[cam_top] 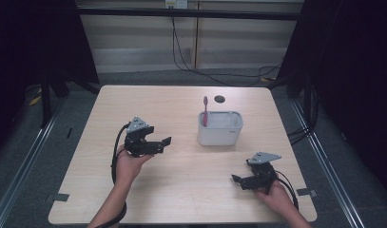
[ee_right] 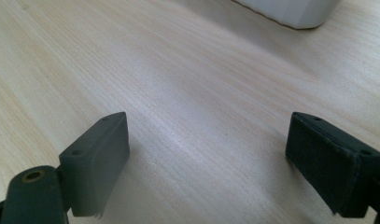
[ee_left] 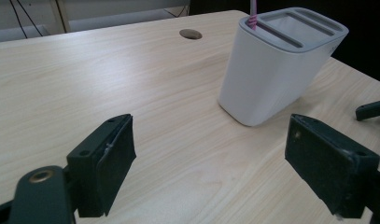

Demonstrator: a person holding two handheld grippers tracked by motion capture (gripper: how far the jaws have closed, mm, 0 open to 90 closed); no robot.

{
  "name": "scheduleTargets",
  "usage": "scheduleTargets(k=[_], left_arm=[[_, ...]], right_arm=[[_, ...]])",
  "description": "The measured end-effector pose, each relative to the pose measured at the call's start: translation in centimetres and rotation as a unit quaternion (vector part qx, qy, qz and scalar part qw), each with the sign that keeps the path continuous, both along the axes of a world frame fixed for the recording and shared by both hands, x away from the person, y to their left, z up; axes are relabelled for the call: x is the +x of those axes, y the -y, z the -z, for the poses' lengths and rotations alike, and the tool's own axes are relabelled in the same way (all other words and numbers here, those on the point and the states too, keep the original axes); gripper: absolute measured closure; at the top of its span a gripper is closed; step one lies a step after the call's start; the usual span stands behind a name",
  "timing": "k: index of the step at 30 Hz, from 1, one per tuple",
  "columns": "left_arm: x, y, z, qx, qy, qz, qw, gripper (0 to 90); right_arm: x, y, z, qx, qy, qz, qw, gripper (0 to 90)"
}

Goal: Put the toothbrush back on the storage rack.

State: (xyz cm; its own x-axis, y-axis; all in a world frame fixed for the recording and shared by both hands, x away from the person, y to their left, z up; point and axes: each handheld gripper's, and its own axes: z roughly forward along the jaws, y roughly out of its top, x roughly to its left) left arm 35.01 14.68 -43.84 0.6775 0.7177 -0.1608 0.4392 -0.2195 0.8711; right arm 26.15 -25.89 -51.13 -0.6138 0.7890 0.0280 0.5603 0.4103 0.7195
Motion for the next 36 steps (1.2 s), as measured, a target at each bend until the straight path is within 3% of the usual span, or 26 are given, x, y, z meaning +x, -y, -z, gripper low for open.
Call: scheduleTargets(k=[12,36], left_arm=[[-0.4,-1.5,0.6,0.007,-0.008,-0.001,0.9999,15.7],[-1.3,-3.9,3.2,0.021,-0.034,0.004,0.9992,15.3]], right_arm=[[0.0,0.0,0.0,0.000,0.000,0.000,1.0000,13.1],[0.0,0.0,0.0,0.000,0.000,0.000,1.0000,13.0]])
